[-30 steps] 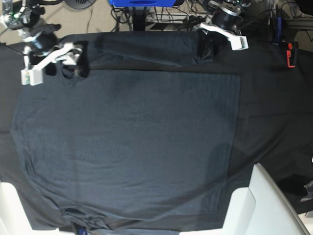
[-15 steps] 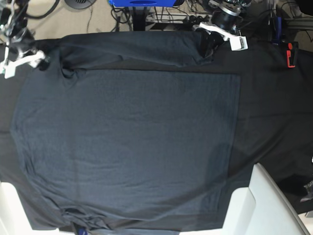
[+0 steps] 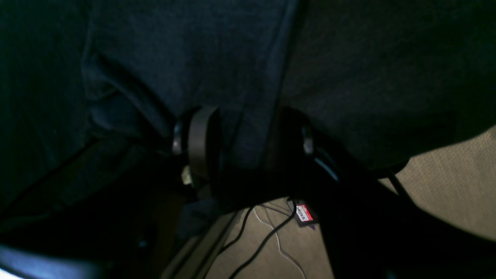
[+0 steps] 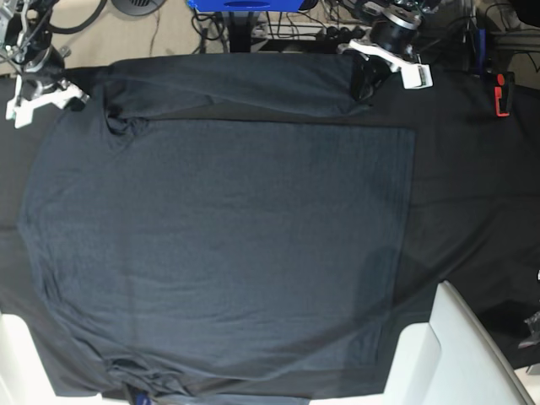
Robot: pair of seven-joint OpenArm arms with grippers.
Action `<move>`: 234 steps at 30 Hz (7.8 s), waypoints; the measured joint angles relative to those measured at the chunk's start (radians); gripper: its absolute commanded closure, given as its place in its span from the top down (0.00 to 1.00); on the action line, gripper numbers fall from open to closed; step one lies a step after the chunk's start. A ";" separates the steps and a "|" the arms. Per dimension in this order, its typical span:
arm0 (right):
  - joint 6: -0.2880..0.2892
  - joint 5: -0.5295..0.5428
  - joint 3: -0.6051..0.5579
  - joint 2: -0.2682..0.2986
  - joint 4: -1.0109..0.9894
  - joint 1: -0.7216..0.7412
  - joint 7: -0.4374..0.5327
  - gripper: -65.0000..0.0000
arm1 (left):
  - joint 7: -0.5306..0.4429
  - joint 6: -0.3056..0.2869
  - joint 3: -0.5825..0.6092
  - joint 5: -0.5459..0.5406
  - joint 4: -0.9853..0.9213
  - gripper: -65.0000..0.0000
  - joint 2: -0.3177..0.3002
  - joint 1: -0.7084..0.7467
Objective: Fold the T-shirt properly
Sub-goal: 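Lower both grippers and grasp the shirt edge nearest the robot, then drag the grasped fabric diagonally across the shirt body with the left gripper, then release the fabric and raise the left gripper back to the shirt edge, then grasp the shirt edge with the left gripper, right gripper holding its corner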
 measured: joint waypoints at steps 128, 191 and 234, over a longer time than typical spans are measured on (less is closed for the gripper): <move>-0.171 0.018 -0.107 0.067 0.047 0.249 -0.003 0.59 | 0.520 0.129 -0.431 0.470 0.209 0.79 0.087 -0.546; 0.146 0.045 0.272 0.058 -0.557 0.472 0.045 0.02 | 0.546 -0.084 -0.524 -0.133 -0.014 0.79 0.149 -0.146; 0.147 0.045 0.268 0.059 -0.555 0.470 0.044 0.02 | 0.568 -0.032 -0.570 -0.127 -0.010 0.78 0.224 -0.206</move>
